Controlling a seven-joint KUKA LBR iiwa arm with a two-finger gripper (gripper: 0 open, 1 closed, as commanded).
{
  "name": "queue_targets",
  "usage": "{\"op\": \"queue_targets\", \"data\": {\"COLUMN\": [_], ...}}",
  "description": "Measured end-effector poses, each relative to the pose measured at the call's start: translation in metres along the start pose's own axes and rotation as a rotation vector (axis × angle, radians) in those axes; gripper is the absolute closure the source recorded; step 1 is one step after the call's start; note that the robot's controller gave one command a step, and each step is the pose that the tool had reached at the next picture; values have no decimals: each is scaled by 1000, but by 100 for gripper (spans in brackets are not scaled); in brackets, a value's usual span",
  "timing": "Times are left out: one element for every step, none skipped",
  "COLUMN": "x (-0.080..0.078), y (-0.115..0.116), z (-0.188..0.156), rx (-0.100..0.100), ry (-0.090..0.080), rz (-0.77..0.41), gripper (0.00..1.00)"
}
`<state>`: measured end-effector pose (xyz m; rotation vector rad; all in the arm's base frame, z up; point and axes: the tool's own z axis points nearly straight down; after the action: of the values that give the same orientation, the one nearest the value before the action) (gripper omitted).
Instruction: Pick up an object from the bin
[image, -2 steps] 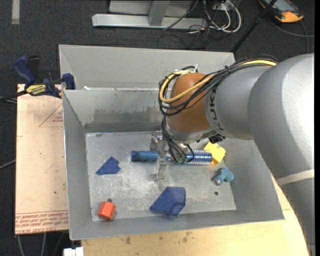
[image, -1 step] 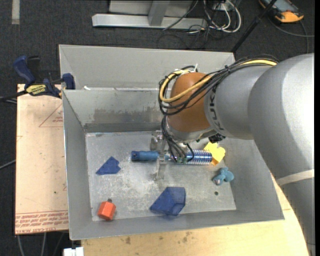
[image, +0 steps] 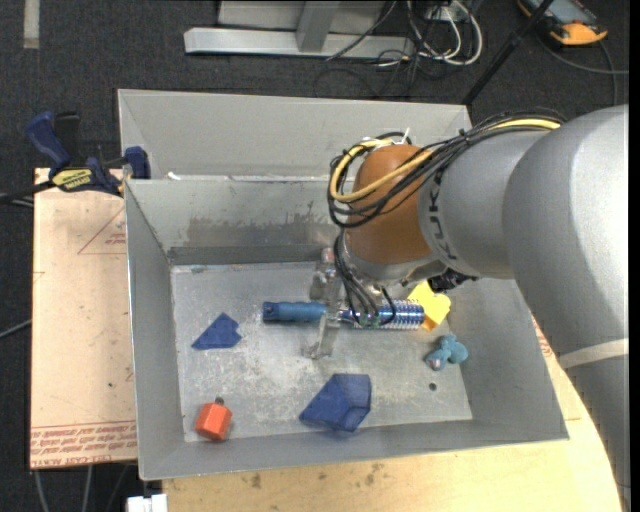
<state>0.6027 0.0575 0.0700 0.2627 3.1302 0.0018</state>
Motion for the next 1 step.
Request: {"op": "queue_targets", "data": {"x": [0], "y": [1], "z": [0], "rx": [-1], "ry": [-1], "rz": [-1], "gripper": [0]}}
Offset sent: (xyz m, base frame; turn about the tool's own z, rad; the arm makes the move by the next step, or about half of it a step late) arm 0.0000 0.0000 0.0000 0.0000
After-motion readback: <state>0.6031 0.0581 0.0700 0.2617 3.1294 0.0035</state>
